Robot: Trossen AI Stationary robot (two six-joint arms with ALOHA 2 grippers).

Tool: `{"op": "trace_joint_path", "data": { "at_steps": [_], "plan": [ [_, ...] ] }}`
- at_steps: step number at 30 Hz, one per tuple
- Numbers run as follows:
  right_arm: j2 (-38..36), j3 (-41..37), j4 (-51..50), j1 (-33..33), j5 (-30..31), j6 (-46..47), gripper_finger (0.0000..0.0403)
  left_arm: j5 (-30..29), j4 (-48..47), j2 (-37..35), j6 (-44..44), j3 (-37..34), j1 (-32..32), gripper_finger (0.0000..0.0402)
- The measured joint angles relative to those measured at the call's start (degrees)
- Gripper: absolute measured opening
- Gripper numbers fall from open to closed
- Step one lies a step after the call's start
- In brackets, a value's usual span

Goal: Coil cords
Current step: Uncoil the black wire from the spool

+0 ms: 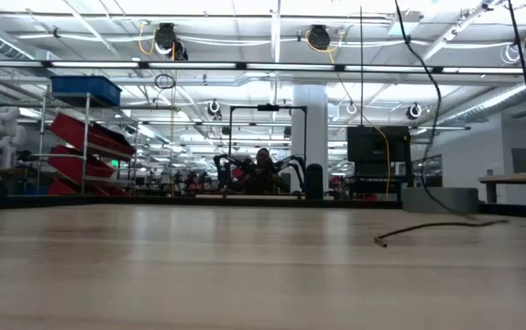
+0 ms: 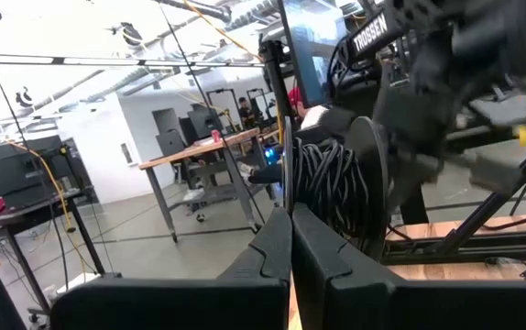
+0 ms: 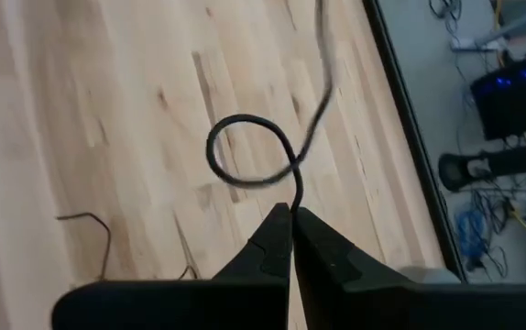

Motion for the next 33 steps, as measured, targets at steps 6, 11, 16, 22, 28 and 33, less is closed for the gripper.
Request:
{"op": "trace_joint_path", "data": {
  "at_steps": [6,11,16,22,28,33],
  "plan": [
    [0.00,-11.03,9.01,-0.02,-0.08,0.63,0.0000,0.01,0.00,0.00,-0.07,-0.01,0.00,0.0001],
    [0.00,-19.67,17.56,-0.02,-0.26,0.62,0.0000,0.01,0.02,0.00,-0.13,-0.02,0.00,0.0001],
    [0.00,-26.54,27.60,-0.02,-0.28,0.23,0.0006,0.00,0.02,0.00,-0.13,-0.02,0.00,0.0001],
    [0.00,-33.50,44.90,-0.02,1.48,-3.67,0.0029,0.01,-0.09,0.00,-0.91,-0.02,0.00,0.0001],
    [0.00,-39.68,61.95,-0.04,11.90,-7.68,0.0055,0.01,-0.17,0.00,-0.96,-0.02,0.00,0.0001],
    [0.00,-40.40,67.14,-0.09,12.59,-10.81,0.0078,0.01,-0.18,0.00,-0.96,-0.02,0.00,0.0001]
  ]
}}
